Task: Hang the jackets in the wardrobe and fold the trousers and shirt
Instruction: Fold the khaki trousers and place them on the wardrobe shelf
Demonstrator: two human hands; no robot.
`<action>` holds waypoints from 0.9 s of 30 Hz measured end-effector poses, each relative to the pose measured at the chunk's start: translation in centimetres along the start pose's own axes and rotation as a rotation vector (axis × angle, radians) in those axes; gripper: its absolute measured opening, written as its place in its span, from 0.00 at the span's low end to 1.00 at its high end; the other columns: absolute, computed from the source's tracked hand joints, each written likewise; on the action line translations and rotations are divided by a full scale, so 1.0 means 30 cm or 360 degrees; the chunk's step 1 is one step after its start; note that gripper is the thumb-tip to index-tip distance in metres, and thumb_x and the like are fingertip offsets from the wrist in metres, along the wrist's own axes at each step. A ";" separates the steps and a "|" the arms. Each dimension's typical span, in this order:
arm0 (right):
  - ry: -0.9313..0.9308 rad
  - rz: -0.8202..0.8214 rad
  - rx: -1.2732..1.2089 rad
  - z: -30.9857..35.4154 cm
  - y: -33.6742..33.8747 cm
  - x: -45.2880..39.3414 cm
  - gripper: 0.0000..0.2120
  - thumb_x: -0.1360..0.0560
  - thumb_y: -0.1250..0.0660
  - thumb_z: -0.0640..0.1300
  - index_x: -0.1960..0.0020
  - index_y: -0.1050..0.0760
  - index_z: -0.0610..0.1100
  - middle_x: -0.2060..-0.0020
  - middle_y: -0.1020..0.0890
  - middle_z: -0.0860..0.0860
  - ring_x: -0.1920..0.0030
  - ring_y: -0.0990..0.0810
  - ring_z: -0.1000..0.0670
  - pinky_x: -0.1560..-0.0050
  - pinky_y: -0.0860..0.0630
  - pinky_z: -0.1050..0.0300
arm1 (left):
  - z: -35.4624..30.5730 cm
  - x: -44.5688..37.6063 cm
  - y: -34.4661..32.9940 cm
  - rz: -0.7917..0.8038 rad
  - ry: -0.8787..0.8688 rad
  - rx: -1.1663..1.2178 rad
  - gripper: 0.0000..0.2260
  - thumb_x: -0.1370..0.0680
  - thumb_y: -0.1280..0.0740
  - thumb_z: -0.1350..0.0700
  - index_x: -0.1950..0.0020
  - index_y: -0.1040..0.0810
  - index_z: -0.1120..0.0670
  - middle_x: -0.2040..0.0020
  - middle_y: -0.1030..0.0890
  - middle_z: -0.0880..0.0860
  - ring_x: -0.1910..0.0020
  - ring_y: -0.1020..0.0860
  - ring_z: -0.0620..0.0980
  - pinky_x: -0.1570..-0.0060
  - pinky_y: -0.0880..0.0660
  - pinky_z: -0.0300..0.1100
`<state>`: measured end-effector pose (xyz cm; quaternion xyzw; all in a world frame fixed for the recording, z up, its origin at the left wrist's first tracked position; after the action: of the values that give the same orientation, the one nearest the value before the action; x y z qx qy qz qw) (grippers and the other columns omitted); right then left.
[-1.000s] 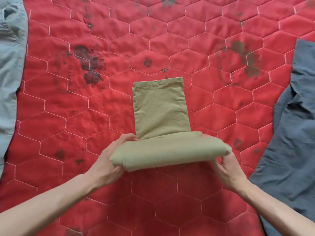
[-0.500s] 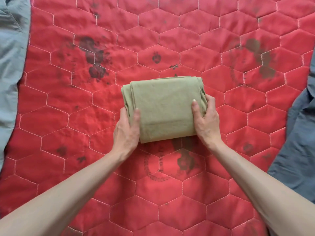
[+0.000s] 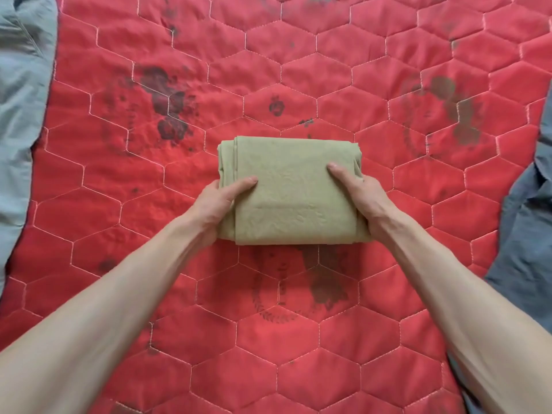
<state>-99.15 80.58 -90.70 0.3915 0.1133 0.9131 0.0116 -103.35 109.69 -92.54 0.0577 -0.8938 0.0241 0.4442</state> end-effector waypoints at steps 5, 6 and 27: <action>-0.0037 0.0289 -0.0173 -0.035 -0.042 0.059 0.26 0.27 0.24 0.63 0.38 0.18 0.46 0.47 0.11 0.48 0.49 0.11 0.48 0.57 0.15 0.55 | 0.032 0.060 -0.026 0.0255 0.0068 0.0057 0.26 0.35 0.20 0.44 0.40 0.16 0.52 0.47 0.11 0.52 0.52 0.12 0.51 0.63 0.17 0.46; 0.0001 0.0303 -0.0218 -0.026 -0.038 0.083 0.26 0.27 0.25 0.63 0.37 0.18 0.47 0.46 0.12 0.48 0.47 0.12 0.47 0.55 0.15 0.53 | 0.034 0.080 -0.024 0.0284 0.0069 0.0072 0.26 0.34 0.19 0.44 0.40 0.15 0.52 0.46 0.12 0.53 0.50 0.12 0.52 0.62 0.16 0.48; 0.0062 0.0603 -0.0646 0.377 0.140 1.268 0.23 0.21 0.35 0.67 0.43 0.13 0.51 0.49 0.11 0.49 0.51 0.12 0.49 0.57 0.16 0.54 | -0.283 1.352 0.041 0.0221 -0.0440 0.0240 0.30 0.34 0.20 0.41 0.35 0.19 0.50 0.42 0.13 0.53 0.45 0.14 0.51 0.57 0.18 0.43</action>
<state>-117.11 82.91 -55.15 0.3779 -0.1470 0.9103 -0.0834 -121.08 108.39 -55.09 0.0317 -0.9439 0.1136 0.3086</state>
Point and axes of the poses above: each hand's wrist, its own x-axis away from the middle knuckle, its own y-axis out of the back of the hand, z = x × y, the point moved 10 cm from there along -x, towards the middle knuckle
